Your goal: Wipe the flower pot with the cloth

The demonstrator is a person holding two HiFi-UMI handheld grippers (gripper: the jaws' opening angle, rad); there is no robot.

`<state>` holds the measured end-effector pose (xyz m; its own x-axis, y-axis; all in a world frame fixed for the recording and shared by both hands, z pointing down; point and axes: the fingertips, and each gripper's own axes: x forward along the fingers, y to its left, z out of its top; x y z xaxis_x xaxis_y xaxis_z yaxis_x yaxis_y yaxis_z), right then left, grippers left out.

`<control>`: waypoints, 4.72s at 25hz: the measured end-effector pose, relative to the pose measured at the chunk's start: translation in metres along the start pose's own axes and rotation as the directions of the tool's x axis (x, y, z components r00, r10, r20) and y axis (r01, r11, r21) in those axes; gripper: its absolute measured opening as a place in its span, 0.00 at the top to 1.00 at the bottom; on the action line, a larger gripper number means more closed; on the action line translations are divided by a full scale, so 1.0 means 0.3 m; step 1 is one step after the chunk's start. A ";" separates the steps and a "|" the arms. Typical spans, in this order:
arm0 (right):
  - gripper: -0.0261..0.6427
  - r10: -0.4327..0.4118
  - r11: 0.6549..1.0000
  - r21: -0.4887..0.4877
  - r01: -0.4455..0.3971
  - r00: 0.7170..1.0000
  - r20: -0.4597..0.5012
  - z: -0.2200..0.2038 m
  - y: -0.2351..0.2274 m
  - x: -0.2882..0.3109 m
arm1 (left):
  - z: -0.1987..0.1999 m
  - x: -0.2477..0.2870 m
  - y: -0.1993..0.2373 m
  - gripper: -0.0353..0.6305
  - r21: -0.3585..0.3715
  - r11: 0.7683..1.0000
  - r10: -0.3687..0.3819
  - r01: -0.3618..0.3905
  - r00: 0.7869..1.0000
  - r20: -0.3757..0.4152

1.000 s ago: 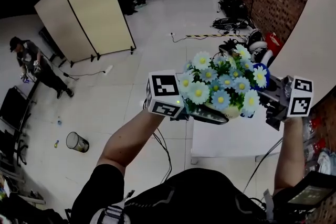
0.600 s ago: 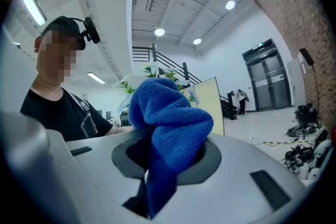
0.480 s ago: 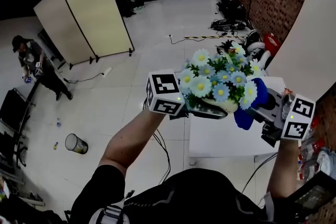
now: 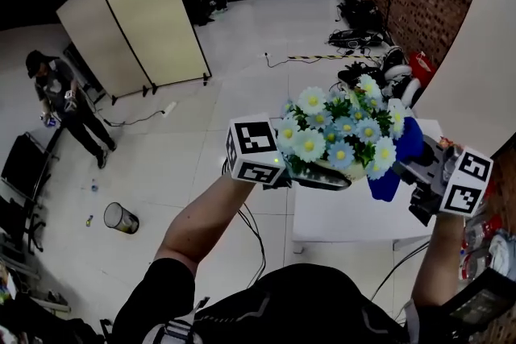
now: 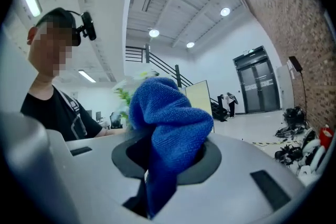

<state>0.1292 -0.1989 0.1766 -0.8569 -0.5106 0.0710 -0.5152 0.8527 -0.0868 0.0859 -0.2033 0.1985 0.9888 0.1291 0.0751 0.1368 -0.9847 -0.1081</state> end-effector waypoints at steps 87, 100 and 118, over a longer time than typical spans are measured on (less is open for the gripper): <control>0.83 -0.203 0.966 0.215 0.143 0.936 0.288 0.096 -0.156 0.020 | 0.071 -0.005 -0.048 0.12 -0.010 0.998 0.058 -0.058 0.995 0.075; 0.83 0.306 0.921 0.187 -0.342 0.931 0.197 0.018 -0.016 0.085 | 0.026 0.020 -0.261 0.12 0.071 0.987 -0.150 0.147 0.988 0.037; 0.83 0.500 0.837 0.144 -0.528 0.845 0.190 -0.076 0.191 -0.072 | -0.044 0.006 -0.186 0.12 0.027 0.994 -0.108 0.107 0.993 0.044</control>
<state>0.1186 -0.1366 0.1927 -0.9846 -0.0263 -0.1726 0.0185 0.9673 -0.2530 0.0792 -0.1498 0.2176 0.9699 0.2398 0.0427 0.2433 -0.9617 -0.1261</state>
